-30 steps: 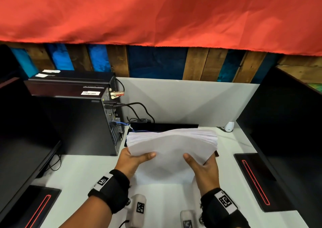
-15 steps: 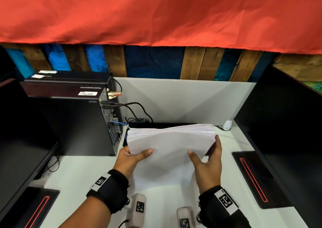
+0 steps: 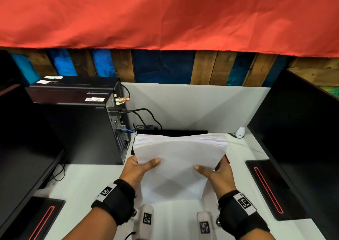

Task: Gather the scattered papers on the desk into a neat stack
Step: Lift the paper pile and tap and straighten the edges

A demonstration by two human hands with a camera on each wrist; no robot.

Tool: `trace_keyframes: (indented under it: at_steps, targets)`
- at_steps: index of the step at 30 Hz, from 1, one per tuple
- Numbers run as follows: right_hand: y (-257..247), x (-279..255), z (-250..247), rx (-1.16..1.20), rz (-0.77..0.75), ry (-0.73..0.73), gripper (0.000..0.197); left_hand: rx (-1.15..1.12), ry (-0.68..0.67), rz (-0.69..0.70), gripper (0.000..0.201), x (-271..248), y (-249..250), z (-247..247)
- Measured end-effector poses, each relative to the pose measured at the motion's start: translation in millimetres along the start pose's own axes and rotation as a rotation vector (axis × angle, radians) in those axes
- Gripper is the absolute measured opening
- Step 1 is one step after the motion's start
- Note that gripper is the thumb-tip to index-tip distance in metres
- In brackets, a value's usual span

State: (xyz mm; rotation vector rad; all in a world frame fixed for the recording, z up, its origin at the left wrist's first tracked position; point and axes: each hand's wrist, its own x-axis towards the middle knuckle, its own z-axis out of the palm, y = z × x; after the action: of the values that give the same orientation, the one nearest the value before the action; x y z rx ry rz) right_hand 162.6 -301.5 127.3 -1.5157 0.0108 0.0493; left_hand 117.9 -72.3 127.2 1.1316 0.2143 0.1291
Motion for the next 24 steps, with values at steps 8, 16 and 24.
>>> trace_keyframes:
  at_steps: [8, 16, 24]
  targets:
    - [5.8, -8.9, 10.3, 0.103, 0.002, 0.061, 0.032, 0.19, 0.117, 0.014, 0.03, -6.9, -15.8, -3.2]
    - [0.6, -6.2, 12.6, 0.017, -0.098, 0.11, 0.034, 0.304, 0.151, 0.114, 0.047, -5.1, -10.9, 2.0]
    - [-12.5, -11.9, 22.5, 0.094, -0.215, 0.134, 0.037, 0.285, 0.187, 0.273, 0.05, -3.5, 11.3, 15.1]
